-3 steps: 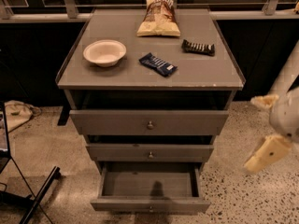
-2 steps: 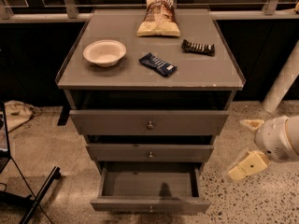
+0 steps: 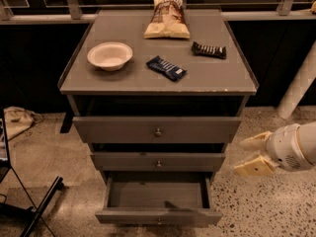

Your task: Close bottom drawer

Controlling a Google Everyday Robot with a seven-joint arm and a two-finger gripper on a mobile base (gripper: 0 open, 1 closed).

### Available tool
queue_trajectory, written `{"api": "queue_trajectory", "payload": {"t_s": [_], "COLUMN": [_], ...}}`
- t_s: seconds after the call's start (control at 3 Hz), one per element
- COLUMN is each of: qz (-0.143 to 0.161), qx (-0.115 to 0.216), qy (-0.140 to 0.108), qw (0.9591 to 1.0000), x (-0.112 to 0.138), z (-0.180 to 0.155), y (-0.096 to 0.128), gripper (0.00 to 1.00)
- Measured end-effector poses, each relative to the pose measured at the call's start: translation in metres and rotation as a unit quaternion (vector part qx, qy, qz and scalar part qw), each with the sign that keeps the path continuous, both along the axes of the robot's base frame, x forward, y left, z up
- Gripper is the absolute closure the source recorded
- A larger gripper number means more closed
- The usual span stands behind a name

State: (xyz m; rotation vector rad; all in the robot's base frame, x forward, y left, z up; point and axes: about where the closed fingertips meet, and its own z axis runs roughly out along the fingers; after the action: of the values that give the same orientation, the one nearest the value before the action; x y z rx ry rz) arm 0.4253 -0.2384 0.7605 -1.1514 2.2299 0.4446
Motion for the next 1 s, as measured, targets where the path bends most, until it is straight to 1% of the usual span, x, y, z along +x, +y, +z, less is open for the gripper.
{"api": "queue_trajectory", "payload": {"t_s": [0.67, 1.0], "qz": [0.0, -0.019], "qx": [0.0, -0.004], "qy": [0.0, -0.012], "qw": [1.0, 0.9997], "x": [0.0, -0.005], "z": [0.0, -0.017], "y": [0.0, -0.003], "gripper": [0.88, 1.0]}}
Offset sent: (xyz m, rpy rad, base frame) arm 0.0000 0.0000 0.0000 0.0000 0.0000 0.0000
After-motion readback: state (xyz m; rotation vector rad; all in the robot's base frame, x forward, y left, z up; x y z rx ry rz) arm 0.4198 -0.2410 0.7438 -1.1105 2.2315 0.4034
